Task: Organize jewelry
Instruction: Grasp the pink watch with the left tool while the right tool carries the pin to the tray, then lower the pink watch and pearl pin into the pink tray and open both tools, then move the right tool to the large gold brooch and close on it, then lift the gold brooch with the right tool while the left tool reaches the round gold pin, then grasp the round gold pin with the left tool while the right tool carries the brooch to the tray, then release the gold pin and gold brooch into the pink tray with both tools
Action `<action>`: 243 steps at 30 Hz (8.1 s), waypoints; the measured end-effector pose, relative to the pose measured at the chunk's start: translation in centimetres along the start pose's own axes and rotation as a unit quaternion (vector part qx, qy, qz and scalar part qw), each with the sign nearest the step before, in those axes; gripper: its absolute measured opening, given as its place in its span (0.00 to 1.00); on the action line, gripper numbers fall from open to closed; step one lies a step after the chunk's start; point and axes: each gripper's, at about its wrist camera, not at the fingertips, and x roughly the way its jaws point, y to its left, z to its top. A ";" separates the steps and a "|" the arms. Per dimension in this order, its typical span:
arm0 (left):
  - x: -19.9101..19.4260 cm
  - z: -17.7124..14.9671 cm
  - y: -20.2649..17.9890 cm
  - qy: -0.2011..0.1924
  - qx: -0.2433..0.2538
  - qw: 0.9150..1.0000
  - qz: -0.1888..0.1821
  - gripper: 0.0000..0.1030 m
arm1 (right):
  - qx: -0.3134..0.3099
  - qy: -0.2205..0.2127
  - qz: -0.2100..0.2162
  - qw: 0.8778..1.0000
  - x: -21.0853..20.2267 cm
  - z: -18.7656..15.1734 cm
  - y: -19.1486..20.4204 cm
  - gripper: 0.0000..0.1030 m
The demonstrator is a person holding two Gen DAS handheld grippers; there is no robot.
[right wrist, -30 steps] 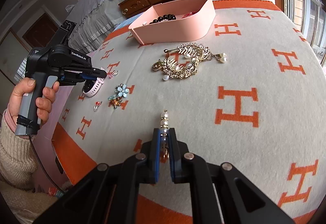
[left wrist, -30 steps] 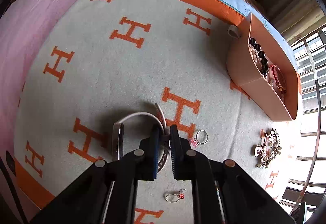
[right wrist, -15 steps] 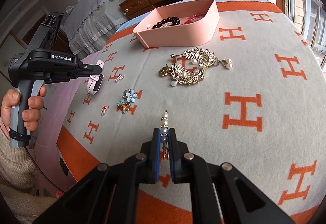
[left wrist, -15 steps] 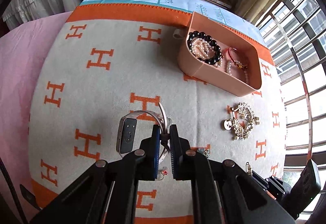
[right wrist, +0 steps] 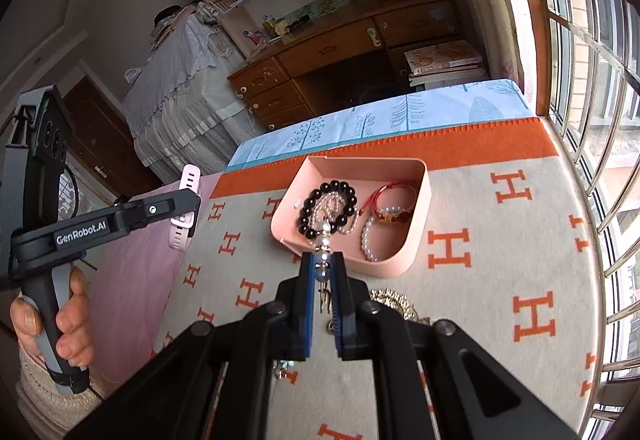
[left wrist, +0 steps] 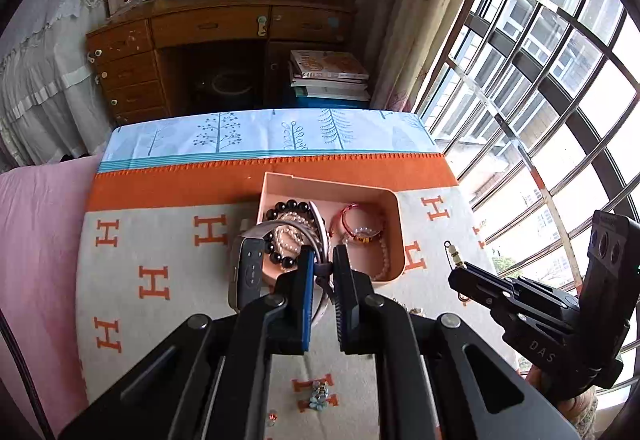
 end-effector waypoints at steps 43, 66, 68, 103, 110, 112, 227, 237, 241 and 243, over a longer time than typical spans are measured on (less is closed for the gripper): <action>2.1 -5.5 -0.1 -0.075 -0.012 0.997 0.008 0.92 | 0.008 0.020 -0.071 0.997 6.3 -0.9 -1.1 0.16; -7.5 -11.7 0.1 -0.144 -0.006 0.989 0.024 0.99 | -0.033 -0.038 -0.081 0.995 -3.0 -4.6 3.1 0.28; -7.7 -12.0 0.1 -0.145 -0.002 0.989 0.029 0.99 | -0.036 -0.036 -0.083 0.995 -3.1 -4.8 3.2 0.28; 0.6 -17.0 6.7 -0.010 -0.009 0.998 0.055 0.99 | -0.001 0.081 -0.104 0.991 1.2 -8.4 -2.3 0.28; 2.3 -18.5 4.1 0.007 0.038 0.998 0.051 0.99 | 0.021 0.091 -0.095 0.991 2.7 -9.3 -3.6 0.28; 2.6 -18.6 3.9 0.009 0.039 0.998 0.044 0.99 | 0.026 0.099 -0.094 0.990 3.5 -9.4 -3.8 0.28; 11.0 -1.3 4.0 0.050 0.011 0.998 -0.048 0.17 | -0.123 0.083 -0.147 0.978 11.4 3.4 -0.1 0.08; 9.6 -1.0 4.3 0.026 0.000 0.998 -0.063 0.17 | -0.060 0.077 -0.045 0.994 10.2 4.3 0.4 0.08; 9.5 -1.1 4.3 0.027 0.004 0.998 -0.064 0.17 | -0.059 0.089 -0.071 0.992 10.7 3.7 0.0 0.08; 9.4 -1.1 4.3 0.027 0.005 0.998 -0.064 0.17 | -0.066 0.099 -0.088 0.989 10.9 3.3 -0.3 0.08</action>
